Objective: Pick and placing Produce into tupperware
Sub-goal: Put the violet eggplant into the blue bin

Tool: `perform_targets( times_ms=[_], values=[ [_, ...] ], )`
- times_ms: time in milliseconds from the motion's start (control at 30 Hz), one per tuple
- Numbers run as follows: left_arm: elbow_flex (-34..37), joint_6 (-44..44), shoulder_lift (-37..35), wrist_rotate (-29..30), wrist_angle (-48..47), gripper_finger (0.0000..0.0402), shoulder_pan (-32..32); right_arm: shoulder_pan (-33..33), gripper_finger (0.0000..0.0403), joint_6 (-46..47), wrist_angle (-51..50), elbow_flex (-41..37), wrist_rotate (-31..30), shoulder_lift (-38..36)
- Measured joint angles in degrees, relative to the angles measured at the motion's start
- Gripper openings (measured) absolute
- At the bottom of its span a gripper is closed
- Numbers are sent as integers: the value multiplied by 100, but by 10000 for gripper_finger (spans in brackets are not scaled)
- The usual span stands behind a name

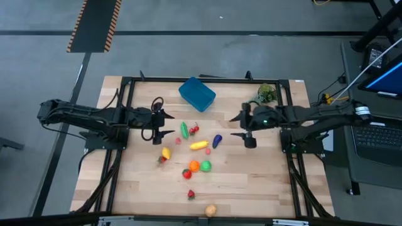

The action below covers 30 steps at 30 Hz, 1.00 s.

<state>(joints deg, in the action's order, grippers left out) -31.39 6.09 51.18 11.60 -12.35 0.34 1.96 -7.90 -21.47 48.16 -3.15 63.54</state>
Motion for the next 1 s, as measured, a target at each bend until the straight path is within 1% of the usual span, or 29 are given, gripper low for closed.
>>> perform_targets(
  times_ms=[67,233,333,467,633,767,1000],
  values=[
    [-5,-135,0,100,-192,275,0,-70,274,-14,-296,400,241,390],
    [-5,-569,4,115,-681,275,0,-324,274,-218,-1264,1367,732,1344],
    [-5,-737,4,118,-759,275,2,-484,265,-490,-1786,1896,945,1866],
    [-5,-748,13,115,-762,275,0,-658,248,-741,-2290,2460,1199,2484],
    [-3,-752,28,115,-786,275,0,-810,235,-792,-2795,3008,1367,3147],
    [-3,-756,28,89,-784,275,0,-862,233,-1139,-3118,3331,1552,3628],
    [0,-765,28,83,-786,275,0,-859,233,-1598,-3423,3772,1592,4311]
  ],
)
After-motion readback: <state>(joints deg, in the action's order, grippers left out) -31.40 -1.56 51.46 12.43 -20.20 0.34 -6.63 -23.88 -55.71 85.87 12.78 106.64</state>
